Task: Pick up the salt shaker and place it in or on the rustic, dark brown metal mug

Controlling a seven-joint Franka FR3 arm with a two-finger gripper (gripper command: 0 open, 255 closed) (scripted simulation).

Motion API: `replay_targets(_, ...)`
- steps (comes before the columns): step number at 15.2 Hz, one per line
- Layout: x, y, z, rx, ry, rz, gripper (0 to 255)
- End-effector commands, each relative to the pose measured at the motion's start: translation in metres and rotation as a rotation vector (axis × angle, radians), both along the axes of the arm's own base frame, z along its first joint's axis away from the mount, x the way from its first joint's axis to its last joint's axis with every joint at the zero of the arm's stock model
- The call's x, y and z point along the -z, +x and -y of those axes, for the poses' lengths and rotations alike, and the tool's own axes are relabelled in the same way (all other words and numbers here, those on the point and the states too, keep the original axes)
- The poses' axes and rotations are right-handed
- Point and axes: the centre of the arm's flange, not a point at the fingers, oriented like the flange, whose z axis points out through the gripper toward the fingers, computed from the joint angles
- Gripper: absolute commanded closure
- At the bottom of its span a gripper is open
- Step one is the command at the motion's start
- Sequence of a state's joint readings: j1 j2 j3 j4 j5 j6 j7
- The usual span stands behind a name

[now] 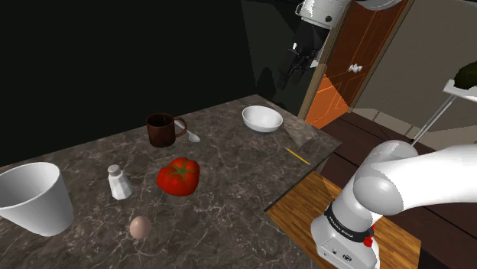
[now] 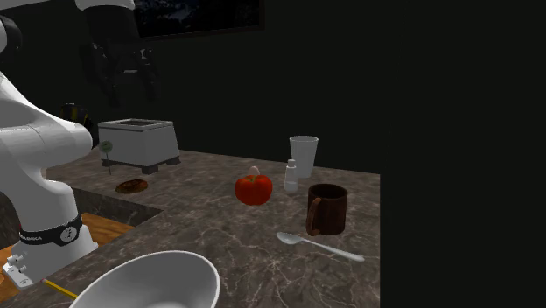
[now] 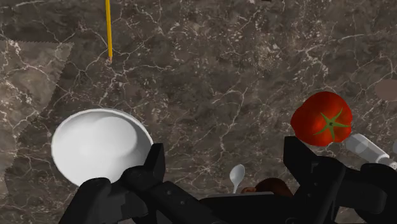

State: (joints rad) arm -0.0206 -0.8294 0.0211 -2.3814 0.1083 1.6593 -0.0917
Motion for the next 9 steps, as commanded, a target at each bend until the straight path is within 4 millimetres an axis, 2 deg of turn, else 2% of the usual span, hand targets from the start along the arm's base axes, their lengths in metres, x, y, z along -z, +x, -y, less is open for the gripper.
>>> replay_targets(1, 0.0, 0.0, 0.0, 0.0, 0.0, 0.0, 0)
replay_targets(9, 0.049, 0.026, -0.088, 0.019, 0.009, 0.026, 0)
